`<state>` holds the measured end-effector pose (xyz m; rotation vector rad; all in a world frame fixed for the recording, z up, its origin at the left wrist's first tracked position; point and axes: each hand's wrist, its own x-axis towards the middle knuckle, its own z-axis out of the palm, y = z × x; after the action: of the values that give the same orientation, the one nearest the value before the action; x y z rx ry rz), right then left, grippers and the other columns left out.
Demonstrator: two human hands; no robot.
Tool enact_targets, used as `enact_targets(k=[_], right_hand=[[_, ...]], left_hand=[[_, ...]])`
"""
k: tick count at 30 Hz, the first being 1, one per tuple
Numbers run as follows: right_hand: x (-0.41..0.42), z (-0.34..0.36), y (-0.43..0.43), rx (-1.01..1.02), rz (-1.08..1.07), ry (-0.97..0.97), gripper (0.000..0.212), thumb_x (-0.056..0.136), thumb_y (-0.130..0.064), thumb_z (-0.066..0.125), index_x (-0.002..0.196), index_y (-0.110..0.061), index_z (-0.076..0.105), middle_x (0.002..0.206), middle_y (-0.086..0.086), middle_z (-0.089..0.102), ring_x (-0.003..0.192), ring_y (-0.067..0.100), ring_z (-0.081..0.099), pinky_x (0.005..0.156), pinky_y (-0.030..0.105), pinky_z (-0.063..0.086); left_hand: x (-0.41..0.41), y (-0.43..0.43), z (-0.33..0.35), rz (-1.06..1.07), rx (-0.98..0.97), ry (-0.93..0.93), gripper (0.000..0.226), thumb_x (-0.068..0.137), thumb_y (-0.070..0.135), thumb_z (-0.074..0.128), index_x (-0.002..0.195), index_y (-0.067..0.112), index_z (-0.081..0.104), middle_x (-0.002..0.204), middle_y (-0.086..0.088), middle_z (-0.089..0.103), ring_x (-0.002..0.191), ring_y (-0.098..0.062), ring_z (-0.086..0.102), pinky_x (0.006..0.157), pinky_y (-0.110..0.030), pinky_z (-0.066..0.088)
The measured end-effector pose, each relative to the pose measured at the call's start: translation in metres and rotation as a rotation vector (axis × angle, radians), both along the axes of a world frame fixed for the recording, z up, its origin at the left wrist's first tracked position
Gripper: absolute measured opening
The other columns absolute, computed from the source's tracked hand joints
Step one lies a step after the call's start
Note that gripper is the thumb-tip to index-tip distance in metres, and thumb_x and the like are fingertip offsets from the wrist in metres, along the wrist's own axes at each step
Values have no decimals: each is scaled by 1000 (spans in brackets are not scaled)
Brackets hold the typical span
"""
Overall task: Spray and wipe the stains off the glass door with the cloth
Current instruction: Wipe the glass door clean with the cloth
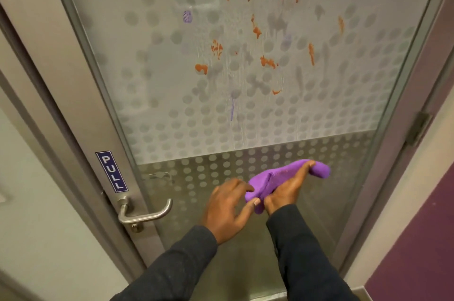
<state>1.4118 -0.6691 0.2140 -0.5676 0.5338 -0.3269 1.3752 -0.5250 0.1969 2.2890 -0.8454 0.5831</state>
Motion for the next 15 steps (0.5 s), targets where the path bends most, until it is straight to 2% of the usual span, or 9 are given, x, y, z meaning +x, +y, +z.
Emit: enact_targets(k=[1, 2, 3, 4, 5, 7, 9, 11, 15], right_hand=[[10, 0, 7, -33, -9, -32, 85, 77, -92, 41, 138, -34, 45, 122, -1, 66, 93, 21, 69, 76, 42, 58], [28, 4, 18, -75, -58, -27, 83, 79, -90, 42, 141, -35, 44, 126, -2, 67, 100, 23, 71, 80, 46, 59], [39, 3, 25, -145, -124, 14, 86, 84, -86, 41, 152, -34, 35, 147, -1, 55, 125, 26, 61, 100, 50, 52], [46, 0, 32, -268, -151, 88, 90, 89, -81, 37, 161, -28, 22, 164, 3, 32, 147, 27, 39, 119, 49, 34], [55, -2, 38, -407, -172, 191, 91, 93, -77, 32, 163, -21, 13, 170, 6, 14, 156, 29, 19, 126, 49, 18], [69, 5, 61, -639, -162, 344, 88, 99, -69, 31, 159, -5, 21, 168, 21, 14, 155, 39, 11, 126, 51, 7], [73, 5, 93, -826, -146, 424, 83, 101, -63, 36, 144, 8, 40, 154, 35, 33, 146, 46, 25, 122, 52, 12], [67, -7, 133, -1045, -96, 383, 91, 98, -67, 37, 137, 16, 45, 146, 43, 38, 141, 52, 29, 119, 53, 14], [52, -42, 201, -1522, -130, 145, 74, 97, -48, 47, 147, 7, 43, 163, 36, 5, 152, 52, -9, 122, 65, 1]], left_hand=[[3, 12, 0, 18, -4, 0, 25, 95, 38, 60, 107, 18, 68, 104, 5, 64, 98, -15, 61, 83, -41, 49], [6, 25, 1, 37, -11, -2, 24, 95, 37, 60, 106, 17, 69, 103, 4, 64, 98, -15, 62, 83, -41, 49], [9, 38, 1, 59, -22, -5, 23, 95, 36, 60, 106, 16, 69, 103, 4, 63, 98, -16, 62, 83, -42, 49], [12, 51, 2, 81, -38, -10, 22, 95, 33, 60, 105, 16, 69, 103, 3, 63, 97, -16, 62, 83, -43, 49], [15, 65, 3, 105, -59, -15, 20, 95, 31, 60, 104, 15, 69, 102, 3, 63, 96, -17, 62, 82, -44, 49], [21, 91, 5, 162, -107, -29, 17, 95, 28, 58, 99, 15, 68, 97, 4, 61, 91, -17, 61, 80, -45, 49], [25, 114, 9, 227, -131, -42, 20, 96, 30, 53, 94, 15, 66, 91, 5, 58, 84, -17, 58, 76, -45, 48], [28, 135, 12, 280, -125, -55, 24, 95, 31, 49, 90, 13, 64, 87, 5, 55, 80, -18, 55, 73, -44, 47], [30, 168, 19, 311, -136, -102, 25, 95, 27, 46, 88, 10, 64, 86, 1, 56, 79, -21, 55, 71, -43, 45]])
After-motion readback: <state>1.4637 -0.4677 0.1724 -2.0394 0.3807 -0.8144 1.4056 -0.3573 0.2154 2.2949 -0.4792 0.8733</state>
